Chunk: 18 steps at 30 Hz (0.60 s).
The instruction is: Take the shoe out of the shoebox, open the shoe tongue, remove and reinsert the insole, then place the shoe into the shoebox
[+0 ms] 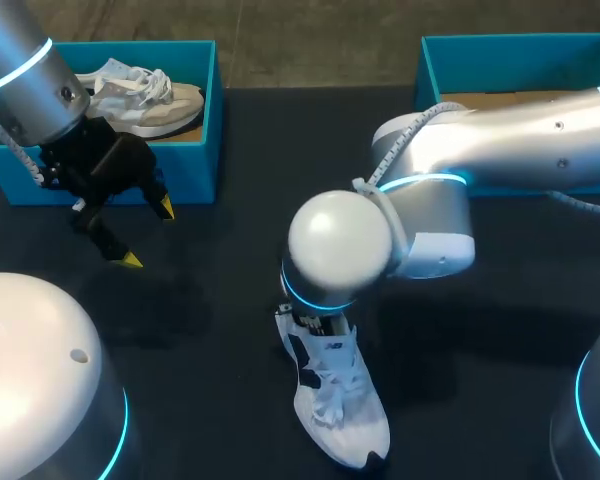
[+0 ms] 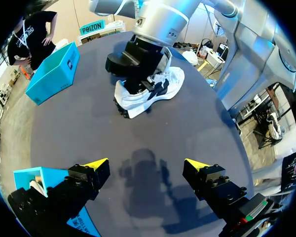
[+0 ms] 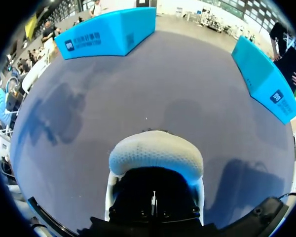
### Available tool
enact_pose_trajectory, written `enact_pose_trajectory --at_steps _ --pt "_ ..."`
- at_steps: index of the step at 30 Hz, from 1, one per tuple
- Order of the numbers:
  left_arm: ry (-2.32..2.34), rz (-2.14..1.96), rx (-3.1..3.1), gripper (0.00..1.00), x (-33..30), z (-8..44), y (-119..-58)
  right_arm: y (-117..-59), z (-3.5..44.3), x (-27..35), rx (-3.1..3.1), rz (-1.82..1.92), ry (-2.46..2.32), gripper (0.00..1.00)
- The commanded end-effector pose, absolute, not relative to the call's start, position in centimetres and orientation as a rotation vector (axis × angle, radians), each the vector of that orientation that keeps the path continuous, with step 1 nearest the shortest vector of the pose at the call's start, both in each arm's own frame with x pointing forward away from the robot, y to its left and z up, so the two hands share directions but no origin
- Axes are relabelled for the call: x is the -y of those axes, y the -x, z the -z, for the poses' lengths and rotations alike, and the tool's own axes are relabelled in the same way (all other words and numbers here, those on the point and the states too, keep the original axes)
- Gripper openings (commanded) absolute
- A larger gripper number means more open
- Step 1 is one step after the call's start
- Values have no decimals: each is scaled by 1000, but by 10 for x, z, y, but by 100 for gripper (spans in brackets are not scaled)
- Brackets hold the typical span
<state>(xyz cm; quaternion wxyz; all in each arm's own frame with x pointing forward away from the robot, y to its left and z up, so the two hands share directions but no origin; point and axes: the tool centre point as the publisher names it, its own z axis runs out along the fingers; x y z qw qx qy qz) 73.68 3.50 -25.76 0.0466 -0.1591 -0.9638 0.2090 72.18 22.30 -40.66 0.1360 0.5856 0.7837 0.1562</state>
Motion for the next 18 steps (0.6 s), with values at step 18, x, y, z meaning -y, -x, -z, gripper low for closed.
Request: enact_pose_trajectory --at_steps 18 --pt "485 -634 2942 100 -35 257 -736 -708 386 -221 -2166 -590 -1634 0"
